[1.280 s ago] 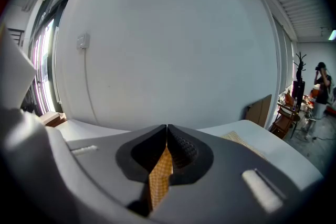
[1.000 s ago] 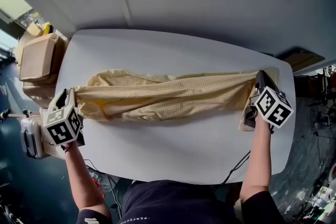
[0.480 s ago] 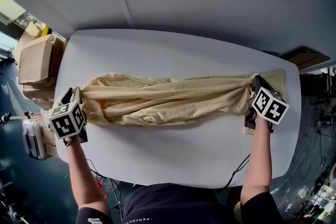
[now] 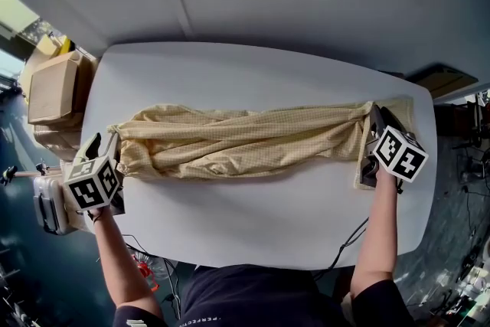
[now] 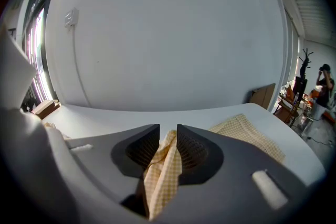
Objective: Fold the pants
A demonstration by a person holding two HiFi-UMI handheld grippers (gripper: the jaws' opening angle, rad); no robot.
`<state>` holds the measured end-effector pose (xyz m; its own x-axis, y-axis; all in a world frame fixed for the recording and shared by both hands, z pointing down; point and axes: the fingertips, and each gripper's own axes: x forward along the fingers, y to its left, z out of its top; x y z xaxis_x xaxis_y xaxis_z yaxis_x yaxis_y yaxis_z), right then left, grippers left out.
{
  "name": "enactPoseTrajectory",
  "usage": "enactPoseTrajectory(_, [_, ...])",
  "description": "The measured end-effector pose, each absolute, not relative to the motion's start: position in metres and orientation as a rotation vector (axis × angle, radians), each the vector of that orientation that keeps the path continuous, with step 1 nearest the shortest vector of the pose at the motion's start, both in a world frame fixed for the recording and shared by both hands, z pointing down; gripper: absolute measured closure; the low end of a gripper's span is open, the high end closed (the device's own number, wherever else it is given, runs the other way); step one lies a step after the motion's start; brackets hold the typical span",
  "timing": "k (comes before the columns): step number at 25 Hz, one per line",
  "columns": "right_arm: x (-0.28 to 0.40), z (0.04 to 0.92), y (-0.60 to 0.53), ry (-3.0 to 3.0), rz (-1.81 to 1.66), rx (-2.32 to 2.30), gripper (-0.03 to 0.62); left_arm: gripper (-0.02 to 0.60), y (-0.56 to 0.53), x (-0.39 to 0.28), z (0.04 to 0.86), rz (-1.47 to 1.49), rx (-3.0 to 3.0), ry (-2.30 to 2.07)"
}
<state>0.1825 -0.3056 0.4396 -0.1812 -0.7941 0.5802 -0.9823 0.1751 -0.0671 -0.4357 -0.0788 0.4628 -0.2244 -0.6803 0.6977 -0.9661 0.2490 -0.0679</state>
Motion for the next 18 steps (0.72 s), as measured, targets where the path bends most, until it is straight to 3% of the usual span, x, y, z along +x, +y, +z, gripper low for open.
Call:
enactPoseTrajectory(6, [0.162, 0.414, -0.278, -2.134, 0.578, 1.620, 0.507, 0.447, -0.060, -0.419, 0.443, 0.657, 1.555, -1.975])
enactPoseTrajectory(15, [0.126, 0.407, -0.221, -2.215, 0.585, 1.523, 0.536, 0.586, -0.044, -0.327, 0.438, 0.654, 1.802, -1.775])
enactPoseTrajectory(18, [0.126, 0.402, -0.202, -2.195, 0.555, 1.522, 0.545, 0.586, -0.045, -0.289, 0.435, 0.639, 1.916, -1.682])
